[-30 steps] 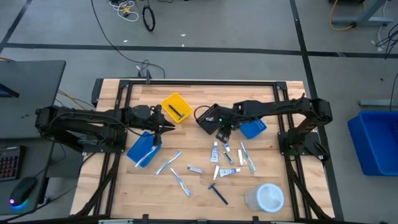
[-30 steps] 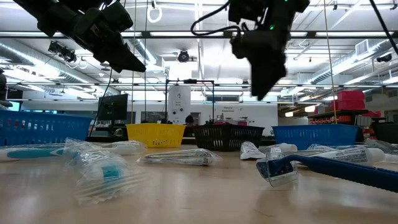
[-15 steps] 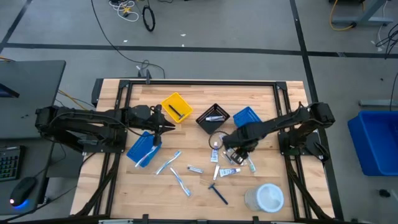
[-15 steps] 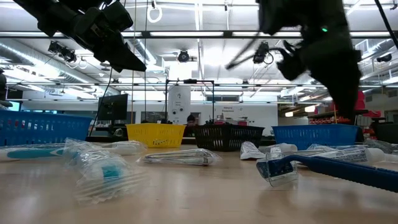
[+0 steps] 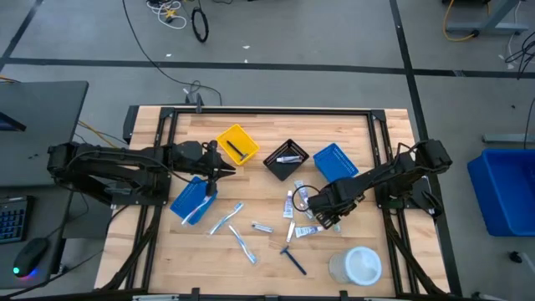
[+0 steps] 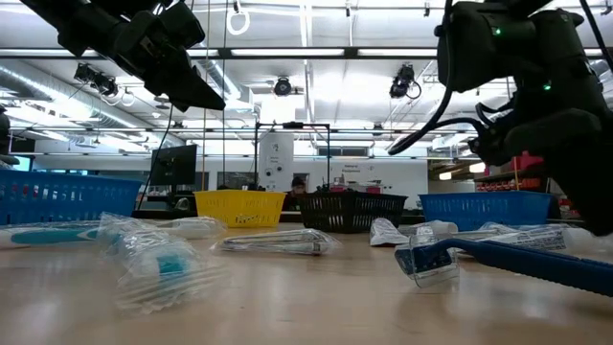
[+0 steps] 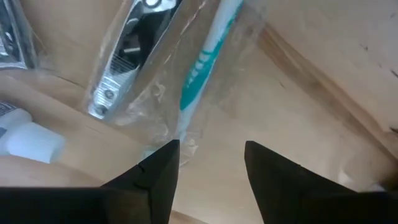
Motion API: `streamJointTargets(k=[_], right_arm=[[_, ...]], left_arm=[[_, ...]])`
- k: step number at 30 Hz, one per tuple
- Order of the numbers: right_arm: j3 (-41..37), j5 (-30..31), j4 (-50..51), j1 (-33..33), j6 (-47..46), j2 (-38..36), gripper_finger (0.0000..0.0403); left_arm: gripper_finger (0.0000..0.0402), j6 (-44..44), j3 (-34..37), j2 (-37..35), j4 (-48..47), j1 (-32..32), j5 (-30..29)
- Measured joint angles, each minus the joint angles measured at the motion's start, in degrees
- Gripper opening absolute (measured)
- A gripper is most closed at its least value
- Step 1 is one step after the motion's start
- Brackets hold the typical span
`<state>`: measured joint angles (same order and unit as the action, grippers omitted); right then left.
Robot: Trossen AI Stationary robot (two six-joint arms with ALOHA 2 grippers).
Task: Pick & Place Travel size toiletries
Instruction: Adjust the green toothbrush, then put the silver nail cutter into the right blue bin
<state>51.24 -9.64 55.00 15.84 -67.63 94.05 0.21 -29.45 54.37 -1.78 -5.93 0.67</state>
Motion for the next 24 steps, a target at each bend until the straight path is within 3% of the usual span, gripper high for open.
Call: streamJointTargets(k=[6,14,24], right_arm=[[0.02,-0.57,1.52,-0.24,0.89,-0.01,0.0191],[3.75,-4.08,11.14,-0.88,2.06,-0.03,0.0172],[4.37,-3.96,8.96,-0.92,2.09,-0.03,0.0157]], left_arm=[[0.0061,-0.13,0.00,0.00,0.00,0.00,0.00],[0.0061,0.09,0.00,0.00,0.00,0.00,-0.02],[0.0061,0.63,0.00,0.00,0.02,0.02,-1.56]])
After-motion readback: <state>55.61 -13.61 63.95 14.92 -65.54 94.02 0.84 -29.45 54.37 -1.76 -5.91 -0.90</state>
